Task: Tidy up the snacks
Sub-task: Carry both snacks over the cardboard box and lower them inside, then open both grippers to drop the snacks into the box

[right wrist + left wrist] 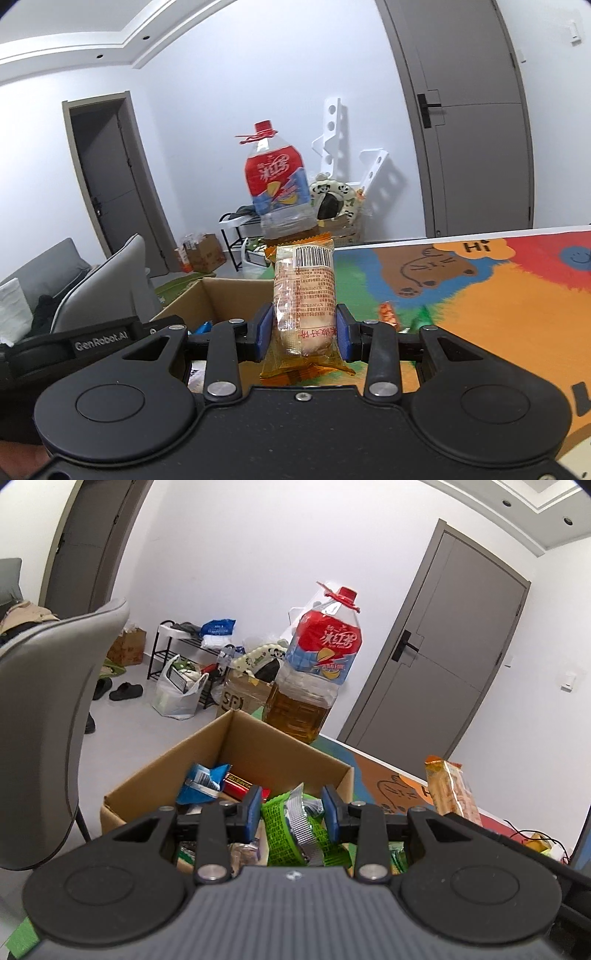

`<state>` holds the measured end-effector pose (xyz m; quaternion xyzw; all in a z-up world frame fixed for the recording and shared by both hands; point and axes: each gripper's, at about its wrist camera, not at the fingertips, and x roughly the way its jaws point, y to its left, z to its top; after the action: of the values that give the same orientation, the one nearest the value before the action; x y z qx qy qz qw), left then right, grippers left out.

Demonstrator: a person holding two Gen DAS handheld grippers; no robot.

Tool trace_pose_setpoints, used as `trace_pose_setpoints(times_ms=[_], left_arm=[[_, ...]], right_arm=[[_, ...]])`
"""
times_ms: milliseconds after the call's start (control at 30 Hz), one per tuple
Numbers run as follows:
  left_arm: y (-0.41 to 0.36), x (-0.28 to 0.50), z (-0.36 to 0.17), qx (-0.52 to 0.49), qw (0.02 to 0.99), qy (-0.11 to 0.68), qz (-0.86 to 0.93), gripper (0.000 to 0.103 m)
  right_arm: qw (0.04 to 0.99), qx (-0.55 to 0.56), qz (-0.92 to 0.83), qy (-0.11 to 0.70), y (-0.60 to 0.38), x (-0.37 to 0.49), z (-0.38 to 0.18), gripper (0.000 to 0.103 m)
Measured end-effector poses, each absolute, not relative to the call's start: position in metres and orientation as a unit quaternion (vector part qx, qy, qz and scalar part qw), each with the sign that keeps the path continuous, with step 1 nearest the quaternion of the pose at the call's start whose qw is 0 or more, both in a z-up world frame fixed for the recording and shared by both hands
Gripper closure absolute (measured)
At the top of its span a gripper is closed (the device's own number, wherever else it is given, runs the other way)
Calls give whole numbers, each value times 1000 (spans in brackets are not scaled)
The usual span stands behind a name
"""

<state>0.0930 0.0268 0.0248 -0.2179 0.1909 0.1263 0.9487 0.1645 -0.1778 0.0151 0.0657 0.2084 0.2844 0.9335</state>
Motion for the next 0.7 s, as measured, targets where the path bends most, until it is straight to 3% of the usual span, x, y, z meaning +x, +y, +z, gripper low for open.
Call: trace_pose_setpoints(times_ms=[167, 367, 700], left_arm=[[42, 105, 24, -215, 948, 206, 108, 68], [61, 99, 19, -227, 946, 204, 112, 51], [93, 78, 22, -246, 941, 188, 139, 40]], right_arm=[[934, 52, 281, 214, -157, 166, 14, 67], [933, 38, 285, 216, -136, 169, 14, 67], [915, 59, 322, 236, -104, 180, 9, 66]])
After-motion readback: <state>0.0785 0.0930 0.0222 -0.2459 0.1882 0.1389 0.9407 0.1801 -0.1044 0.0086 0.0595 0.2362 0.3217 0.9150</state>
